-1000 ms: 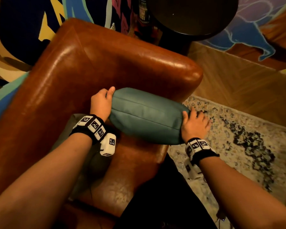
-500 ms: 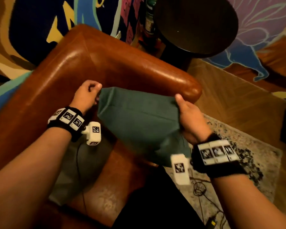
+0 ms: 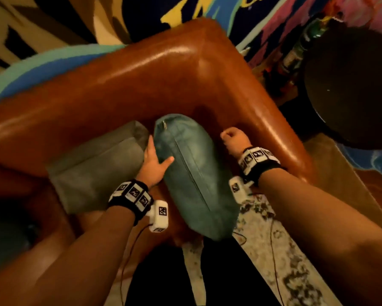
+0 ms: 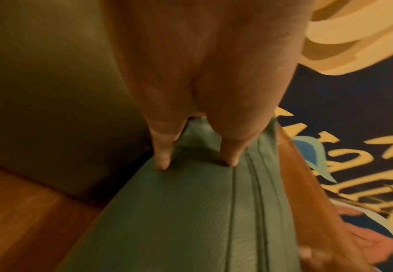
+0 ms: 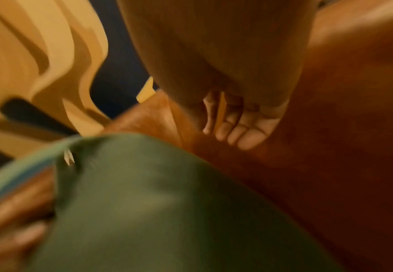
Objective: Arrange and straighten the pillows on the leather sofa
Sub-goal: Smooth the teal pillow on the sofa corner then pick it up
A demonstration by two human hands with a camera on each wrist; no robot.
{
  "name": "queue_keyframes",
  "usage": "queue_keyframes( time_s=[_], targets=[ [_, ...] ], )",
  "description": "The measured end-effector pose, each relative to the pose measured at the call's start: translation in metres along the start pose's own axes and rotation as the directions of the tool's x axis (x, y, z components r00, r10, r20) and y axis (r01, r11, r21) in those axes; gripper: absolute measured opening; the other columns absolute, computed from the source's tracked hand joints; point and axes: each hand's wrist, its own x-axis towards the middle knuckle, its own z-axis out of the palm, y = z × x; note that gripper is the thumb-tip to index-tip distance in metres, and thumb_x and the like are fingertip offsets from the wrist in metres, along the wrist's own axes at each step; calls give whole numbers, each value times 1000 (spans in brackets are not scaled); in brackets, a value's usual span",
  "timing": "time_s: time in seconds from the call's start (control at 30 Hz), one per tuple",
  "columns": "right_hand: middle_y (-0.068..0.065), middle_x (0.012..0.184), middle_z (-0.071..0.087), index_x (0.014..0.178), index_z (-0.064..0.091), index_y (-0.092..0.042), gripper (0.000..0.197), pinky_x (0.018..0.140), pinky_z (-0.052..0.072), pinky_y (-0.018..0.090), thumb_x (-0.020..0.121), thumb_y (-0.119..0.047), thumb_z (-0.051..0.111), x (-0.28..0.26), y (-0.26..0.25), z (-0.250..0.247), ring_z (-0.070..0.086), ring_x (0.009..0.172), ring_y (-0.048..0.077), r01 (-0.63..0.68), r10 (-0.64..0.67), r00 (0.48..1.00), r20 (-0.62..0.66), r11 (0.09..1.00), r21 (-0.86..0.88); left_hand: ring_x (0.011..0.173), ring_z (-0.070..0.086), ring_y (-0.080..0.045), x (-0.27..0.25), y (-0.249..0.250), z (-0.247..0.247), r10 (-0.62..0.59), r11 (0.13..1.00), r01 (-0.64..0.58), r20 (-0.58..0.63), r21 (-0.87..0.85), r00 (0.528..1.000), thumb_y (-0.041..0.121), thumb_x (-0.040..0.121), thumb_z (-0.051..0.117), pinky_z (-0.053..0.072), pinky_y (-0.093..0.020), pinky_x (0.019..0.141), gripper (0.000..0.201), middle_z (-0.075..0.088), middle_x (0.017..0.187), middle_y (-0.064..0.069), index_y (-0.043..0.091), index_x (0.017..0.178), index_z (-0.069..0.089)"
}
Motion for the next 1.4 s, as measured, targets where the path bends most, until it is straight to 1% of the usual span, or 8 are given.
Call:
queue_keyframes(
  time_s=[0.2,0.3,0.4,0.63,0.8,0.93,1.17,1.4],
  targets=[
    [-5,130,55,146,42,-34,47,81,55,41,101,-30,54,7,87,-15,55,112,16,-78,74,927,367,997,-4,148,31,-18,-32,-10,39,-136,928,95,-92,-360,986,2,101,50,29,-40,122,66,31,162,-6,15,159,20],
    [-11,133,57,142,45,-46,46,101,49,45,97,-42,56,20,110,-7,54,120,12,-139,104,907,409,989,56,138,43,-17,-44,-33,74,-356,856,293,-75,-426,931,40,103,48,53,-25,98,57,41,154,3,27,155,32],
    [-2,149,49,148,45,-27,48,119,31,36,101,-35,51,25,101,0,43,137,9,46,-59,911,408,998,41,132,54,-27,-40,-25,84,-458,713,448,127,-539,880,81,84,41,52,-50,100,75,53,147,5,41,148,41],
    [-3,131,63,145,45,-39,45,54,56,31,100,-47,46,52,65,6,66,97,21,-109,25,829,559,987,117,126,60,-16,4,-22,59,-357,777,361,111,-515,928,78,86,42,53,-43,99,72,62,138,8,37,144,48],
    [4,132,65,141,54,-21,42,100,52,43,103,-38,47,63,57,25,62,121,20,-31,-34,860,509,992,119,139,45,-24,19,-17,66,-372,671,419,211,-611,904,94,60,54,39,-56,112,99,45,154,6,52,148,33],
    [-16,97,74,126,60,-13,32,86,52,13,107,-25,38,70,45,23,66,92,-6,28,-84,868,489,992,121,137,49,-20,32,-4,62,-346,646,390,204,-656,916,91,66,55,41,-53,111,91,49,151,10,51,146,38],
    [3,143,55,143,50,-21,46,118,34,37,103,-41,41,83,47,38,48,134,15,58,-50,869,493,998,-2,146,36,-24,46,-12,70,-400,649,391,145,-652,905,98,50,55,33,-61,114,112,33,161,11,57,149,22],
    [16,145,49,146,42,-2,43,114,34,31,103,-8,42,72,15,30,46,137,30,43,-16,959,283,995,-90,131,51,-35,33,18,39,-411,879,377,-65,-292,909,63,99,35,47,-52,105,64,51,147,-12,19,144,46]
  ],
)
